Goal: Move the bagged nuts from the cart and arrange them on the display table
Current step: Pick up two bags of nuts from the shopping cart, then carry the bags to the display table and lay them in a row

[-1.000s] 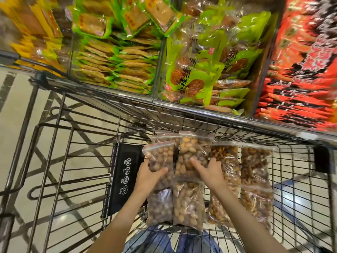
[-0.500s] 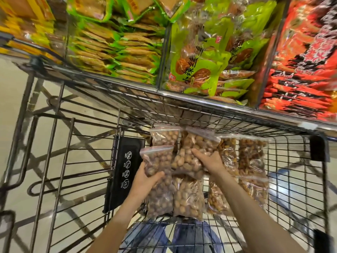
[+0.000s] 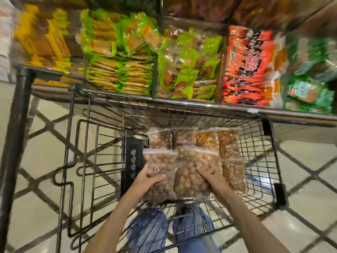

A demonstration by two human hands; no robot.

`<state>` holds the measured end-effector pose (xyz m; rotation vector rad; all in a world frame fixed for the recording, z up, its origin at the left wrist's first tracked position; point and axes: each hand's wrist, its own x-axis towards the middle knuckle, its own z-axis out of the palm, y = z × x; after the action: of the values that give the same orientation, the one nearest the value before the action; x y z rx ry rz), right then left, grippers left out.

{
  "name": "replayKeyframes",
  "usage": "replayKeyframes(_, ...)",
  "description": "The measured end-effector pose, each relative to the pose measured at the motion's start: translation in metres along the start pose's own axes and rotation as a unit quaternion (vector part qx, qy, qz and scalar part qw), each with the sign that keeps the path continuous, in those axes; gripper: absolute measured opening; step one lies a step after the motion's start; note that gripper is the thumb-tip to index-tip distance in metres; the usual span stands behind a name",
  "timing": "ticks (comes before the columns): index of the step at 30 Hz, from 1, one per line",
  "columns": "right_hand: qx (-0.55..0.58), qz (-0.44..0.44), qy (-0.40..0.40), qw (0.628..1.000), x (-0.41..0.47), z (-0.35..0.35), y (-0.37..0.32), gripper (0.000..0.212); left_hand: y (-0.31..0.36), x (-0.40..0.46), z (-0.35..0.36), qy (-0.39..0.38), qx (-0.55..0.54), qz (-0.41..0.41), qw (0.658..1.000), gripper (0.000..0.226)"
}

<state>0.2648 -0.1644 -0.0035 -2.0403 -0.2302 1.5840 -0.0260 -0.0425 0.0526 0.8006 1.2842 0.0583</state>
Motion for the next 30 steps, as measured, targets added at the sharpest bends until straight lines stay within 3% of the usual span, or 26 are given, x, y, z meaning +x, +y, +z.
replayKeyframes(4, 0.063, -0.032, -0.010, 0.997, -0.121, 0.008, -0.037, 0.077, 0.026, -0.052, 0.010, -0.076, -0.020, 0.002, 0.997, 0.090)
replayKeyframes(7, 0.121, -0.045, 0.032, 0.991, -0.177, -0.005, -0.033, 0.081, 0.037, -0.078, 0.026, -0.107, -0.004, 0.030, 0.994, 0.103)
replayKeyframes(9, 0.165, -0.071, 0.041, 0.983, -0.207, -0.016, -0.022, 0.089, 0.053, -0.098, 0.044, -0.118, 0.047, 0.034, 0.991, 0.080)
replayKeyframes(11, 0.193, -0.097, 0.065, 0.974, -0.235, -0.029, -0.012, 0.081, 0.067, -0.116, 0.065, -0.149, 0.074, 0.048, 0.985, 0.055)
replayKeyframes(14, 0.220, -0.140, 0.097, 0.961, -0.275, -0.052, -0.004, 0.056, 0.090, -0.147, 0.102, -0.198, 0.103, 0.067, 0.972, 0.049)
replayKeyframes(16, 0.234, -0.168, 0.119, 0.950, -0.302, -0.071, 0.003, 0.049, 0.093, -0.153, 0.130, -0.210, 0.093, 0.052, 0.972, 0.058)
replayKeyframes(18, 0.246, -0.184, 0.138, 0.942, -0.326, -0.094, 0.015, 0.048, 0.088, -0.155, 0.157, -0.249, 0.092, 0.045, 0.963, 0.086)
replayKeyframes(20, 0.270, -0.196, 0.159, 0.929, -0.345, -0.121, 0.035, 0.049, 0.089, -0.165, 0.195, -0.257, 0.114, 0.042, 0.959, 0.099)
replayKeyframes(23, 0.312, -0.211, 0.182, 0.908, -0.372, -0.166, 0.067, 0.043, 0.084, -0.186, 0.264, -0.291, 0.112, 0.032, 0.950, 0.060)
replayKeyframes(24, 0.332, -0.218, 0.186, 0.899, -0.380, -0.185, 0.082, 0.039, 0.081, -0.194, 0.290, -0.301, 0.118, 0.030, 0.946, 0.059)
replayKeyframes(27, 0.366, -0.228, 0.199, 0.880, -0.404, -0.240, 0.127, 0.039, 0.070, -0.213, 0.367, -0.307, 0.169, 0.059, 0.935, 0.085)
replayKeyframes(30, 0.400, -0.236, 0.238, 0.853, -0.425, -0.297, 0.177, 0.049, 0.051, -0.233, 0.448, -0.346, 0.197, 0.081, 0.914, 0.058)
